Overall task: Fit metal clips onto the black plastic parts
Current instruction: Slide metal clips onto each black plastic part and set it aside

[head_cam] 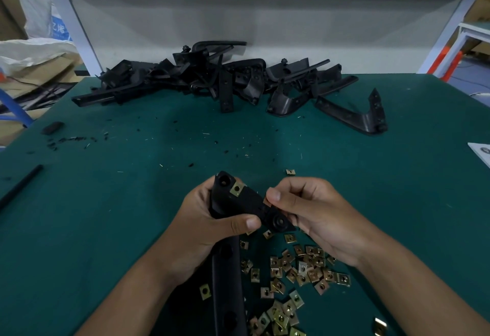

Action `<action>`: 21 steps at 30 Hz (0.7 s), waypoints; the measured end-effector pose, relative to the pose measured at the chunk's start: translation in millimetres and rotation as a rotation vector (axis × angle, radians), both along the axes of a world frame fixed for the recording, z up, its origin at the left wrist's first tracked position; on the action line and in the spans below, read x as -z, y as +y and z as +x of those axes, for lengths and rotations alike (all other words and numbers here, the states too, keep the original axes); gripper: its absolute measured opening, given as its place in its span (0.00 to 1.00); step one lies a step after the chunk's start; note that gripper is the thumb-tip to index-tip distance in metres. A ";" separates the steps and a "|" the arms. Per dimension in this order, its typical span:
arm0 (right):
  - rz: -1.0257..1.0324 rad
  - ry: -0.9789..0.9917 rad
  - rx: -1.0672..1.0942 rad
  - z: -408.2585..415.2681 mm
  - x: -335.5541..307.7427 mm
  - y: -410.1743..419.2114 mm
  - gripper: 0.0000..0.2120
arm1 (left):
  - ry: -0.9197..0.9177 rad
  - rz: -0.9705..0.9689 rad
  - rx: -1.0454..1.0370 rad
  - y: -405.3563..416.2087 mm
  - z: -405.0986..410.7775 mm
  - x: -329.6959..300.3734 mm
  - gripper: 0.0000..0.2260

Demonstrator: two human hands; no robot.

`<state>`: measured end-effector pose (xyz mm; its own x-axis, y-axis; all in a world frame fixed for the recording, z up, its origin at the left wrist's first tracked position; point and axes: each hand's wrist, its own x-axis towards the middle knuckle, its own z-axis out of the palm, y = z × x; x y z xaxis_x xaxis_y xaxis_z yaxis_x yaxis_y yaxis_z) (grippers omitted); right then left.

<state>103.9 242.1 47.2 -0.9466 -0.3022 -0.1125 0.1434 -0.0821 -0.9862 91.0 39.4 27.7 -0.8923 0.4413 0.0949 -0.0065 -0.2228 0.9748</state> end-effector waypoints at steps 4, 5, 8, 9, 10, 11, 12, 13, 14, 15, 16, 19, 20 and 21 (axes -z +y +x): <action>0.009 0.011 0.001 -0.1 0.0 1.7 0.10 | -0.007 0.001 -0.026 1.8 0.6 -0.5 0.12; 0.016 0.017 -0.004 0.0 -0.5 1.9 0.10 | -0.002 -0.001 -0.025 2.1 0.8 -0.5 0.12; 0.024 0.026 -0.013 -0.2 -0.7 2.5 0.09 | -0.001 0.002 -0.027 2.3 0.5 0.2 0.13; 0.026 0.025 -0.015 -0.3 -0.2 2.7 0.08 | -0.004 0.011 -0.023 2.3 0.3 0.5 0.14; 0.030 0.022 -0.017 -0.4 0.3 2.6 0.08 | -0.005 0.024 -0.010 2.4 0.1 0.7 0.14; 0.035 0.017 -0.021 -0.4 0.3 2.3 0.07 | -0.005 0.038 0.008 2.6 0.0 0.8 0.15; 0.036 0.009 -0.026 -0.6 0.2 1.9 0.07 | -0.005 0.048 0.025 2.7 0.0 1.2 0.15; 0.033 -0.003 -0.030 -0.7 0.1 1.7 0.08 | -0.005 0.054 0.035 2.9 -0.2 1.7 0.15; 0.027 -0.017 -0.035 -1.0 0.2 1.6 0.08 | -0.007 0.062 0.038 2.8 -0.3 2.6 0.16; 0.018 -0.034 -0.040 -0.9 0.1 1.7 0.08 | -0.011 0.072 0.037 2.9 -0.5 3.3 0.16; 0.007 -0.051 -0.045 -1.0 0.0 1.7 0.08 | -0.018 0.086 0.032 3.0 -0.5 4.0 0.16; -0.013 -0.090 -0.049 -0.2 -1.1 1.0 0.08 | -0.023 0.113 0.021 4.6 -0.4 4.3 0.15; -0.006 -0.094 -0.041 0.0 -1.2 0.9 0.09 | -0.017 0.110 0.010 5.5 -0.5 4.1 0.15; 0.014 -0.088 -0.031 0.2 -0.9 1.2 0.11 | -0.009 0.102 -0.012 6.0 -0.7 3.7 0.15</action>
